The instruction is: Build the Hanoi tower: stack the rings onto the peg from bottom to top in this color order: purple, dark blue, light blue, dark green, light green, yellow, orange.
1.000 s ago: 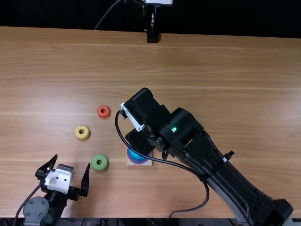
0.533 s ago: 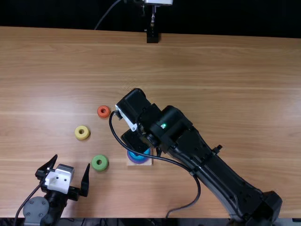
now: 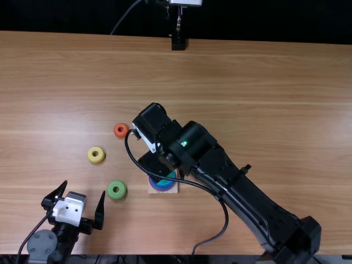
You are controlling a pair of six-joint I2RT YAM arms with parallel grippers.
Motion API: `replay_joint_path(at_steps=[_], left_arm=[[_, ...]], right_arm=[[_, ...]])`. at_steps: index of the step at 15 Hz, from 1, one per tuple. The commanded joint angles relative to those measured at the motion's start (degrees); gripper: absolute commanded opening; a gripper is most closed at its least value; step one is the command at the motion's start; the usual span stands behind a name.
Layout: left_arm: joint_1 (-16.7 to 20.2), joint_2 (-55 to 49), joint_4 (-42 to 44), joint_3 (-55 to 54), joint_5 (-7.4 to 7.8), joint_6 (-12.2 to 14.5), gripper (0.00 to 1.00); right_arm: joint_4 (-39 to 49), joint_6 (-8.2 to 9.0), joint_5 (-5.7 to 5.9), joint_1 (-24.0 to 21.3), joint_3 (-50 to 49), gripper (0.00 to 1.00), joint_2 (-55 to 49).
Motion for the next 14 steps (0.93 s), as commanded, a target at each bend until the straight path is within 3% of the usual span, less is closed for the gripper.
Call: replay_joint_path(at_steps=[1,7,10,14], left_arm=[[0.4,-0.7,-4.4,-6.0,0.57,0.8,1.0],[0.4,-0.7,-4.4,-6.0,0.57,0.8,1.0],[0.4,-0.7,-4.4,-6.0,0.57,0.8,1.0],[0.4,-0.7,-4.4,-6.0,0.57,0.8,1.0]], right_arm=[[0.4,0.6,0.58,0.9,1.9,1.0,1.0],[5.7,0.39,0.69,-1.2,5.5,1.0,0.8],[9.2,0.18,0.58,-10.0,3.9,1.0,-2.4],[17.8,-0.35,0.37,-24.1,-13.3,1.0,-16.2]])
